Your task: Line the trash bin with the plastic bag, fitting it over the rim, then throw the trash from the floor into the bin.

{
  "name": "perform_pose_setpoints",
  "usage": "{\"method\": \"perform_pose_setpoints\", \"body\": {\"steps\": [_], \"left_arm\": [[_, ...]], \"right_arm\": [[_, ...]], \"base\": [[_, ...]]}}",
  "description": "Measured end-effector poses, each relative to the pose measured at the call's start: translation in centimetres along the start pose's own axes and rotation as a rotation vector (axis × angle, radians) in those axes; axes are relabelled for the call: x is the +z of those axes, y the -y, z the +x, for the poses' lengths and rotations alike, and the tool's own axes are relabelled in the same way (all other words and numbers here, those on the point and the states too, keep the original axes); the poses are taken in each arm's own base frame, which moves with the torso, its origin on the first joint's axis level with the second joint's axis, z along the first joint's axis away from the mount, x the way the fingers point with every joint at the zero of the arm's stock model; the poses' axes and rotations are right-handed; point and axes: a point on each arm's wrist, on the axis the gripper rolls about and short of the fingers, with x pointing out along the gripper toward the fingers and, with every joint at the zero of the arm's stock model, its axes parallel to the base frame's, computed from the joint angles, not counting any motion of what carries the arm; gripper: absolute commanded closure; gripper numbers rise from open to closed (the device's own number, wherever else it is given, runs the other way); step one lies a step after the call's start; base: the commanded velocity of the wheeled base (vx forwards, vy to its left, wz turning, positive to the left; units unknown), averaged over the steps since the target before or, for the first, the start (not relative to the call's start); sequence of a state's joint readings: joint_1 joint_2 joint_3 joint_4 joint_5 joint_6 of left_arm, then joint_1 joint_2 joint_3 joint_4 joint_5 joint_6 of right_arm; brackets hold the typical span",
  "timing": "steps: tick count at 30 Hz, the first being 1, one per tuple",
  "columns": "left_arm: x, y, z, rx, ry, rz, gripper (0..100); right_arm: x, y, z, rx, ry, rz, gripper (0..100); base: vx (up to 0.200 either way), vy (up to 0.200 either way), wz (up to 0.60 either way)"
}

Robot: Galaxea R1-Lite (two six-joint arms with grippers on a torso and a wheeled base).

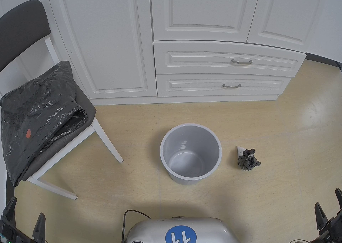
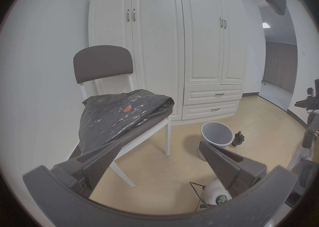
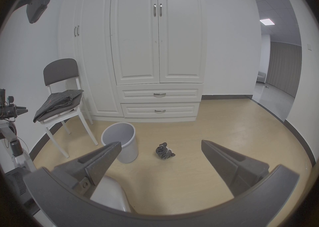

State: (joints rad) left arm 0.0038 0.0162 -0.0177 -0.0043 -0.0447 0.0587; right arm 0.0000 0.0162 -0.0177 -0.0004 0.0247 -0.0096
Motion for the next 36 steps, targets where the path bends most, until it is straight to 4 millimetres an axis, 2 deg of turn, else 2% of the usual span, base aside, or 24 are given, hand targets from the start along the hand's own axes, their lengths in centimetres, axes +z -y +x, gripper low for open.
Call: {"method": "perform_pose_setpoints", "body": {"steps": [19, 21, 26, 32, 36], "left_arm": [[0.1, 0.0, 0.0, 0.004, 0.005, -0.028, 0], [0.4, 0.0, 0.0, 0.004, 0.038, -0.070, 0], [3.4, -0.1, -0.8, -0.036, 0.203, -0.199, 0], [4.1, -0.1, -1.2, -0.059, 0.203, -0.141, 0], [4.4, -0.1, -1.2, -0.062, 0.191, -0.104, 0]], "right_arm": [[0.0, 0.0, 0.0, 0.003, 0.002, -0.018, 0], [0.0, 0.0, 0.0, 0.001, 0.001, -0.010, 0], [0.2, 0.0, 0.0, 0.001, 0.018, -0.005, 0], [3.2, -0.1, -0.6, 0.041, 0.101, -0.007, 0], [4.7, -0.1, -0.2, 0.059, 0.069, -0.009, 0]], "base": [[0.000, 0.000, 0.00], [0.000, 0.000, 0.00], [0.000, 0.000, 0.00], [0.000, 0.000, 0.00], [0.000, 0.000, 0.00]]}}
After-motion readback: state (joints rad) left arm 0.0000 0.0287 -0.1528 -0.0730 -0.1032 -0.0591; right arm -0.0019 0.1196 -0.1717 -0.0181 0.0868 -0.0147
